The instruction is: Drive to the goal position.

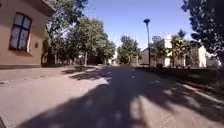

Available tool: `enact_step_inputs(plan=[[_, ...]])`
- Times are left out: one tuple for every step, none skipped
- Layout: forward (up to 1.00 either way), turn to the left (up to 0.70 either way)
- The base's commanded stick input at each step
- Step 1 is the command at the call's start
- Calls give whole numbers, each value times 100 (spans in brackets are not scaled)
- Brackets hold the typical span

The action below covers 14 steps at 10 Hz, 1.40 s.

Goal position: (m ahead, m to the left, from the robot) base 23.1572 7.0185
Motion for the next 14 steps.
enact_step_inputs(plan=[[70,0],[70,0],[70,0],[70,0],[70,0],[70,0],[70,0],[70,0],[70,0],[70,0],[70,0],[70,0],[70,0],[70,0]])
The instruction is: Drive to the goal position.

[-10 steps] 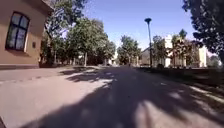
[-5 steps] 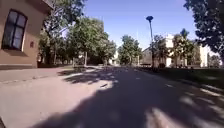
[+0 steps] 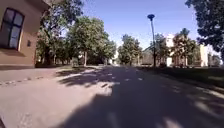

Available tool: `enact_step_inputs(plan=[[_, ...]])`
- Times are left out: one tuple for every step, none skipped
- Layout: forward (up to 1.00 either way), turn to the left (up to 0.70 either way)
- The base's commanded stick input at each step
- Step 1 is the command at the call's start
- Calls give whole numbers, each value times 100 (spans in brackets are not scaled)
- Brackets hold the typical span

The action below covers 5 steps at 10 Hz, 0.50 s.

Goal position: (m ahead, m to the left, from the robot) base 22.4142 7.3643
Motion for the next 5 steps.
enact_step_inputs(plan=[[70,0],[70,0],[70,0],[70,0],[70,0]])
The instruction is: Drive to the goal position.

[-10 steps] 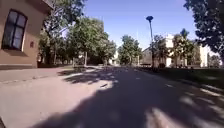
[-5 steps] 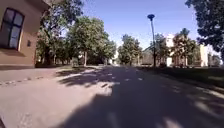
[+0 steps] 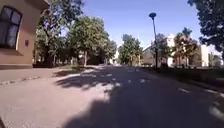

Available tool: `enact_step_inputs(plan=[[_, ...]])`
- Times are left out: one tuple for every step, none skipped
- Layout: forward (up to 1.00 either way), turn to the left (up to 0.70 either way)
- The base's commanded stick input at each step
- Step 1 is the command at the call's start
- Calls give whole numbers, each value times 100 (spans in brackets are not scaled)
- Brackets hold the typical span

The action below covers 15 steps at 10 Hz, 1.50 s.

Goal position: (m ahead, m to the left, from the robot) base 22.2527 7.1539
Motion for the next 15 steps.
enact_step_inputs(plan=[[70,0],[70,0],[70,0],[70,0],[70,0],[70,0],[70,0],[70,0],[70,0],[70,0],[70,0],[70,0],[70,0],[70,0],[70,0]])
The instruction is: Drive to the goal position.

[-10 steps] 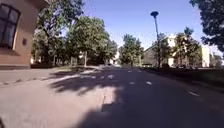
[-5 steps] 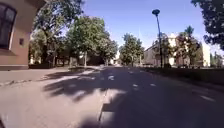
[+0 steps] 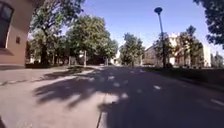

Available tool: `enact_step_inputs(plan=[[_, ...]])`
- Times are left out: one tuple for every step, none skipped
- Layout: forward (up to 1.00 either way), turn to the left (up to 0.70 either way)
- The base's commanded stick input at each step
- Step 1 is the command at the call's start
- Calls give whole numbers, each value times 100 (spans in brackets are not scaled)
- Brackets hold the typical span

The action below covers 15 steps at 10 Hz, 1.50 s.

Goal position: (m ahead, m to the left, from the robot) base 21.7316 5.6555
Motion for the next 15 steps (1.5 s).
enact_step_inputs(plan=[[70,0],[70,0],[70,0],[70,0],[70,0],[70,0],[70,0],[70,0],[70,0],[70,0],[70,0],[70,0],[70,0],[70,0],[70,0]])
